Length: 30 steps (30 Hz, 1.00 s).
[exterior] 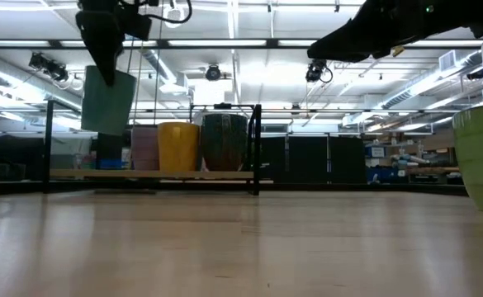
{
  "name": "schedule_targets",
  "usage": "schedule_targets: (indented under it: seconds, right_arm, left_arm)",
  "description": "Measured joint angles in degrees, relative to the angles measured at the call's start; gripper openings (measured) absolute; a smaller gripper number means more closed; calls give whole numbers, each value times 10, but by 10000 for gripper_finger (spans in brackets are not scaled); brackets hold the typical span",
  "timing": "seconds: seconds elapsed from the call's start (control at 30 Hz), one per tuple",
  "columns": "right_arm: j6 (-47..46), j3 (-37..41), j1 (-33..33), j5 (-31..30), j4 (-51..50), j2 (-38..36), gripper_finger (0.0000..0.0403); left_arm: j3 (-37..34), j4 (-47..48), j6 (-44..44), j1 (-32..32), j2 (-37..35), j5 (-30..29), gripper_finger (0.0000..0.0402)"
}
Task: Place coffee mugs
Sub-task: Put the blue and white mug on the shelf
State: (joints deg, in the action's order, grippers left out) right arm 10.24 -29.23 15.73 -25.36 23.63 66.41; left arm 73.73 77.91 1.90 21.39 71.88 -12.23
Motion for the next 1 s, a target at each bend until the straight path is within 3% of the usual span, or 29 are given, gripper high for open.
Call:
schedule_targets:
  seconds: [0.3,0.67,1.0]
  right_arm:
    - [-20,0,0,2,-6,0,188]
    - [-32,0,1,15,-9,0,188]
    - [-32,0,1,15,-6,0,188]
  left_arm:
    - [-4,-8,74,102,0,27,32]
    - [-80,-66,134,166,0,35,32]
    - [-97,-130,177,251,1,65,32]
